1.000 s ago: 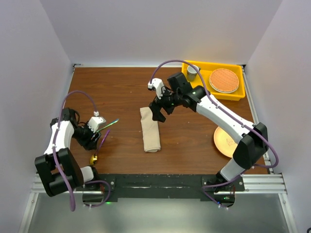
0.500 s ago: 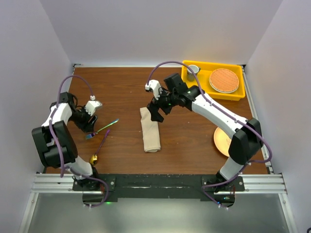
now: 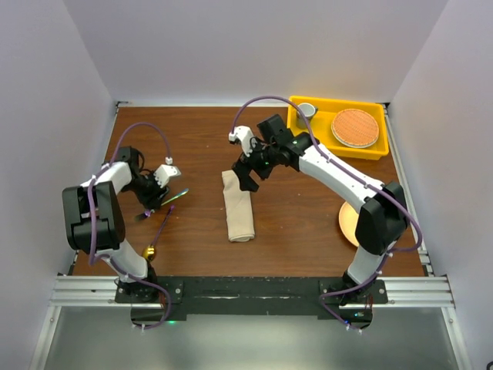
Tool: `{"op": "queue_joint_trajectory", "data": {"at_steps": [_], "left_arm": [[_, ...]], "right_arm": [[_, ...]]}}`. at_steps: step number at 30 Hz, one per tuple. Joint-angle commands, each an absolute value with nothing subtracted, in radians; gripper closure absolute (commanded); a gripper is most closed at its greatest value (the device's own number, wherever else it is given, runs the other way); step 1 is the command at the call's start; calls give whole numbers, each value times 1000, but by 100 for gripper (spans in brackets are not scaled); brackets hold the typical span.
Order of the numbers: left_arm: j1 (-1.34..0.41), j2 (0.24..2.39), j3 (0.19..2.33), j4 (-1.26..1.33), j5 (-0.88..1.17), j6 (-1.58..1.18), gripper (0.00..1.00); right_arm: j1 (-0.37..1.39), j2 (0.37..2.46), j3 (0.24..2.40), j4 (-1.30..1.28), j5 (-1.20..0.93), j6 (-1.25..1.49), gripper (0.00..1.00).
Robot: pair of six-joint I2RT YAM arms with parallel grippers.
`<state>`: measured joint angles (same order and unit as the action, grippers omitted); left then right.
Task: Fold the napkin into a case and place the utensils inside
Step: Pick up the fork from the corner of the board, then pass from the left arm to the right
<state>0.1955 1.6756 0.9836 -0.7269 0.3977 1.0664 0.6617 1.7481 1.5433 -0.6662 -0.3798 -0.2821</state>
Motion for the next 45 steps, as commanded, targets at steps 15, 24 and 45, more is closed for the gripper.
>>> {"op": "queue_joint_trajectory", "data": {"at_steps": [15,24,45], "left_arm": [[186,1787,1391,-854,446,1358,100],[46,1559,1387,-994,640,1875,100],[-251,1856,1634,-1100,419,2726,100]], "right_arm": [[560,1802,1724,-661,-448,-155,8],[518,1795,1744,-718,-515,-121,9],[377,1851,1535,-712,-713,-6,26]]}}
